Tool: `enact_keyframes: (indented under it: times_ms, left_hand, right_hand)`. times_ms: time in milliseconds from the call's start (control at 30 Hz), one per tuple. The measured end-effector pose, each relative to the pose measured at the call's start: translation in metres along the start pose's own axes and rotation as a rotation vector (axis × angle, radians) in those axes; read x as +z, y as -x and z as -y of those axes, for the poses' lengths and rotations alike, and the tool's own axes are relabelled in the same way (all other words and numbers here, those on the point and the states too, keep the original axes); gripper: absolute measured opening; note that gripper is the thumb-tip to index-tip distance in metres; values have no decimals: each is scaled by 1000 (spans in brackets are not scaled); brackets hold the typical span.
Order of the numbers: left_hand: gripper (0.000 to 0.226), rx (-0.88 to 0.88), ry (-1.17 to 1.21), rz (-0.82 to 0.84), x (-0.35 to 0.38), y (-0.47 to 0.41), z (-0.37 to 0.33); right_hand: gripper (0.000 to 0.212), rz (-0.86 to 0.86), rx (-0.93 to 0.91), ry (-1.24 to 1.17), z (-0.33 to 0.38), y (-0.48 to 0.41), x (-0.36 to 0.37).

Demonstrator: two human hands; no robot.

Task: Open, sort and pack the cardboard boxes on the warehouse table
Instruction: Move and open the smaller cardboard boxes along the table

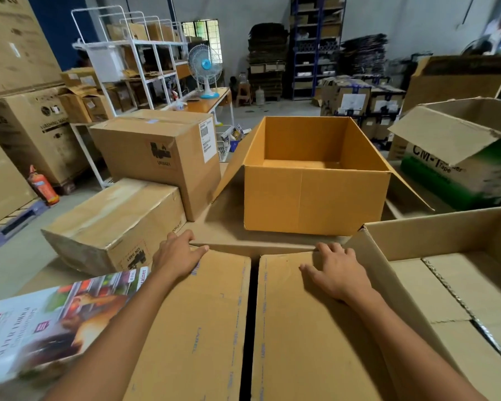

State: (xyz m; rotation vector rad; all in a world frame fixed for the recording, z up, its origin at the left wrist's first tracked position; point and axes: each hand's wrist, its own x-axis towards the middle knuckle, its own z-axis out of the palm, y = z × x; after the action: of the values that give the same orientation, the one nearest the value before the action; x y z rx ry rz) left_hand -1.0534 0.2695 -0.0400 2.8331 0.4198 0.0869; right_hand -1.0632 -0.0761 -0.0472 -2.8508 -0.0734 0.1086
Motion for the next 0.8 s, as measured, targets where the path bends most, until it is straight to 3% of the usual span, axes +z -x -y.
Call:
enact_keyframes:
  times_ms: [267,533,800]
  left_hand:
    - [52,-28,-92,-48,6,9,-13]
    - [71,20,-70,198,-16,64,-3]
    - [72,176,-195,195,-15,171,35]
  right_hand:
    - [69,-47,4,-85,9,2,2]
    - [62,-9,12,-23,21,60,-5]
    - [69,-20,69,161,59,166,16]
